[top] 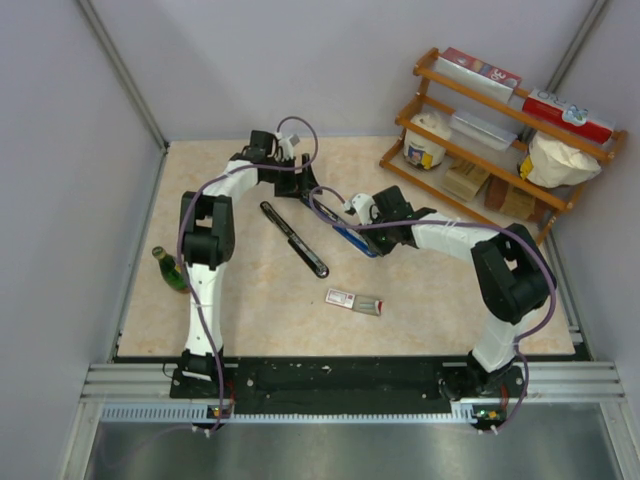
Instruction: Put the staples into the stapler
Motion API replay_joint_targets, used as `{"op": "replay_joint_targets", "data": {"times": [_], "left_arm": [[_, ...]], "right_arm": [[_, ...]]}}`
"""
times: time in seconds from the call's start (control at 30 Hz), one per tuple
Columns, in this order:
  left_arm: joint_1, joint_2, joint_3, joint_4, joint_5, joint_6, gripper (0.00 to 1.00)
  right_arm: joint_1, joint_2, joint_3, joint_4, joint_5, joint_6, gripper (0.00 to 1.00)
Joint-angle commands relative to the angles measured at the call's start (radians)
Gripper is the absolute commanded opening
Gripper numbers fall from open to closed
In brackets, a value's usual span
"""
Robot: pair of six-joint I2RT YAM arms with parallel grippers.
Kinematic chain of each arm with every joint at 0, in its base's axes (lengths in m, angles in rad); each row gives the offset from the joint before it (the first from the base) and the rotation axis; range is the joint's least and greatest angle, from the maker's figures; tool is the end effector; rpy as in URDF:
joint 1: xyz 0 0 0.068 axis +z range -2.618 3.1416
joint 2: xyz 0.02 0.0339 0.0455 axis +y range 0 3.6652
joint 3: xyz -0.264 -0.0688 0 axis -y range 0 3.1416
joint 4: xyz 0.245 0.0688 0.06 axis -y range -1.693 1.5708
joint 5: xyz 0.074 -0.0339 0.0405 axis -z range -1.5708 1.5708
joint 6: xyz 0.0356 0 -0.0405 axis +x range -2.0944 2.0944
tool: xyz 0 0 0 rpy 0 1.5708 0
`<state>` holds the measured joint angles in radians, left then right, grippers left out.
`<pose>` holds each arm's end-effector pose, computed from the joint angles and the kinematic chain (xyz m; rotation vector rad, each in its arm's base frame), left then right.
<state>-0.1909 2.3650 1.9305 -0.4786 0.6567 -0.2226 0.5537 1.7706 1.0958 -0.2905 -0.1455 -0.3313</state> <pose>0.5047 -0.1197 0.1689 0.2466 2.4605 -0.9910 0.3063 0.1955 0.1762 -1.1410 2.2728 0.2723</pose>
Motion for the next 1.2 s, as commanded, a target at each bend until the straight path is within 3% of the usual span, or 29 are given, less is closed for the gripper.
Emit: {"op": "replay_joint_targets", "data": {"times": [0.0,0.33,0.63,1.17], "left_arm": [[-0.008,-0.016,0.019,0.040,0.092,-0.038,0.99],[-0.015,-0.164,-0.082,0.162,0.211,-0.144,0.99],[-0.087,-0.251,-0.160,0.232,0.270,-0.202,0.99],[-0.131,-0.294,-0.192,0.284,0.302,-0.239,0.99]], "right_arm": [[0.011,0.027,0.049,0.022,0.024,-0.020,0.00],[0.017,0.047,0.064,0.010,0.044,-0.028,0.00],[0.018,0.046,0.064,0.017,0.069,-0.022,0.00],[0.005,-0.046,-0.019,0.203,0.077,-0.005,0.00]]}}
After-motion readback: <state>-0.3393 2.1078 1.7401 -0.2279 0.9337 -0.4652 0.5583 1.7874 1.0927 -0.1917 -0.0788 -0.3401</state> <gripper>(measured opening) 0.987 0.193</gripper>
